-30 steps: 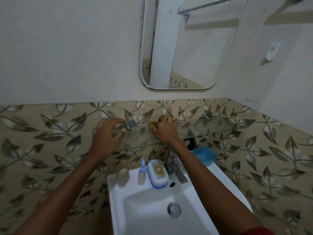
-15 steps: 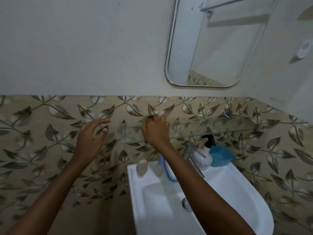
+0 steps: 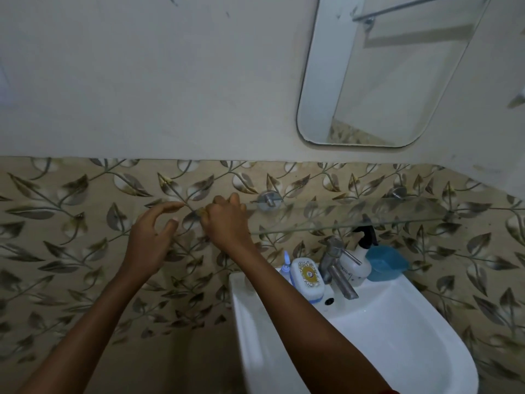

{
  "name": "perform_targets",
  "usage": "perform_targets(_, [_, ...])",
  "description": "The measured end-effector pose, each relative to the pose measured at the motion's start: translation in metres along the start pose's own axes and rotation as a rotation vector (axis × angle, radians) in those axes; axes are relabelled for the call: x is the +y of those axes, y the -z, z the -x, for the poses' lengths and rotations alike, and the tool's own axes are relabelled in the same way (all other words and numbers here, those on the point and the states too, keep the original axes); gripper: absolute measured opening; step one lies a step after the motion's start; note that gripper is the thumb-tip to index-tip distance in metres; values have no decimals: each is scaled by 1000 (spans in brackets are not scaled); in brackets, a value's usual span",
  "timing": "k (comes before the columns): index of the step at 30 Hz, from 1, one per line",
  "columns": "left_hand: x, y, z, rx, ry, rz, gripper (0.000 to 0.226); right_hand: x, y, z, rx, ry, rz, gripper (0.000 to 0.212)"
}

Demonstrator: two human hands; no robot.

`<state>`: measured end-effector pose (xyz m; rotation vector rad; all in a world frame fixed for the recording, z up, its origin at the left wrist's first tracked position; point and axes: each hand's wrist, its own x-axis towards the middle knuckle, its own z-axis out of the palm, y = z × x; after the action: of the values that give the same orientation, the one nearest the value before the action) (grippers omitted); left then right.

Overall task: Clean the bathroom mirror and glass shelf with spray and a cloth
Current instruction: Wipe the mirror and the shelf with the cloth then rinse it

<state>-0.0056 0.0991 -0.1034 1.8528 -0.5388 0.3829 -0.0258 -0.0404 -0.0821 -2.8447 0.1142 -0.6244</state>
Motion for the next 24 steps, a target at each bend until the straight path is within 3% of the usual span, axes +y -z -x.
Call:
perform_targets(6, [11,13,15,89,142,39,18,-9,-2,13,-15,68,-151,30])
perform_targets(8, [23,14,28,36,225,119,19,-9,6,26,-30,75,-276,27])
perform_targets(11, [47,4,60,-171,307,287,18,-3,19,52,-7,16,-500,24])
perform_targets(19, [65,-88,102,-702,308,443,49,68,27,120,239,-550,-838,27])
perform_targets(21, [73,-114,104,-763,363,519,48,86,32,128,273,-641,-827,31])
perform_targets(24, [86,-152,104,-728,418,565,44,109,52,137,295,-796,-887,40])
